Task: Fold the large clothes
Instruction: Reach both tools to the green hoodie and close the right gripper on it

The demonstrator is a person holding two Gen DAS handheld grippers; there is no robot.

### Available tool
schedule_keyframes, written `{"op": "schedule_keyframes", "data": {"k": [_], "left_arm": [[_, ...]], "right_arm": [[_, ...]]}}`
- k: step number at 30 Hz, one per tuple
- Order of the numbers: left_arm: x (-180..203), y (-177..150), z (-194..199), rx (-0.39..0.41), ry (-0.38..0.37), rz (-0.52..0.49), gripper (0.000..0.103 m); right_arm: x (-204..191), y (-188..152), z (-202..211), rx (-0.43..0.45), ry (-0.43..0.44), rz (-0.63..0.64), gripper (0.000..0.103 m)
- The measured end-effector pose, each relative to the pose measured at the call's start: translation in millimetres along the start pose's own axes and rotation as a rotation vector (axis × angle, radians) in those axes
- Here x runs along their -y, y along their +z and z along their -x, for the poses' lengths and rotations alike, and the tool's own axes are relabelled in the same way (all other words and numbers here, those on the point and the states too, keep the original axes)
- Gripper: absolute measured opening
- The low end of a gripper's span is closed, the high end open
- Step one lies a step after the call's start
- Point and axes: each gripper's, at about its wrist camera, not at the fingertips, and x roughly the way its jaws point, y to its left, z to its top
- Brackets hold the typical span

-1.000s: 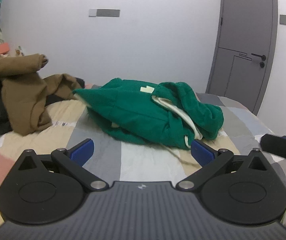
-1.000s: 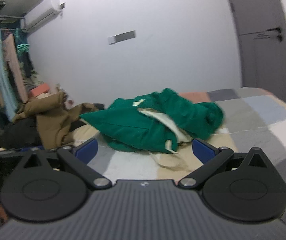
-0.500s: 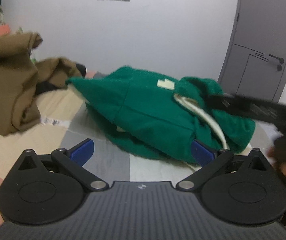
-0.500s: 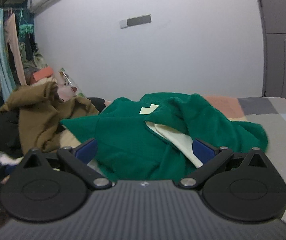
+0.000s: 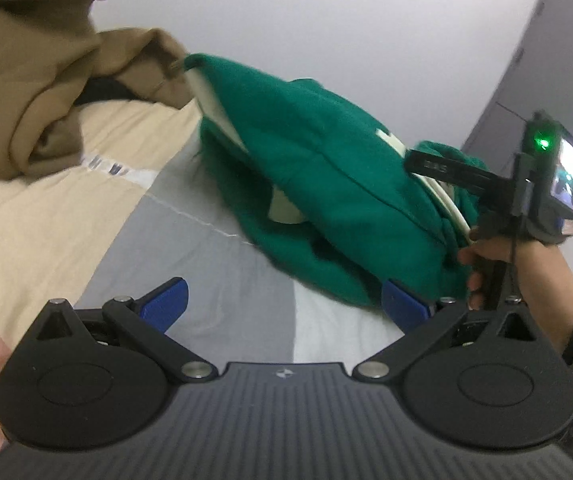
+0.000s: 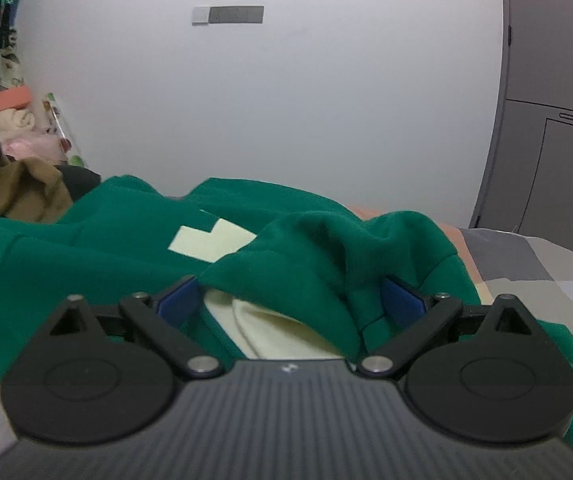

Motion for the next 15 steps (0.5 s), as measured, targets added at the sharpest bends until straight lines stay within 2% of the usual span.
{"op": "schedule_keyframes", "data": {"k": [1, 2, 3, 4, 5, 6, 10, 15], "left_arm": [[-2.8, 0.1, -0.3, -0.006, -0.011, 0.014, 0.103], [-4.9, 0.5, 0.8, -0.009, -0.022, 0.025, 0.103], [-6.3, 1.0, 3.1, -0.007, -0.036, 0.034, 0.103], [-6.2, 1.7, 4.8, -0.003, -0.046, 0.038, 0.103], [-5.0, 1.9, 7.7, 0.001, -0.053, 0.037, 0.103], [-3.7, 1.9, 10.1, 0.005, -0.058, 0.030, 0.103], [0.8, -1.1, 21.3, 0.017, -0.069, 0.015, 0.103], [-2.3, -5.0, 48.1, 0.048, -0.074, 0.010, 0.103]], "right_arm": [[0.1, 1.6, -0.7, -0.002, -0.006, 0.001, 0.097], [1.3, 3.2, -0.1, -0.004, -0.015, -0.004, 0.081], [1.7, 6.1, 1.0, -0.016, -0.025, -0.005, 0.057], [2.0, 8.6, 4.5, -0.029, -0.040, 0.003, 0.045], [3.3, 11.3, 10.3, -0.039, -0.056, 0.007, 0.027], [5.0, 13.8, 16.3, -0.040, -0.056, 0.005, 0.019], [15.1, 25.9, 64.2, 0.007, -0.060, 0.002, 0.014], [24.1, 29.7, 153.9, 0.091, -0.036, 0.033, 0.013]]}}
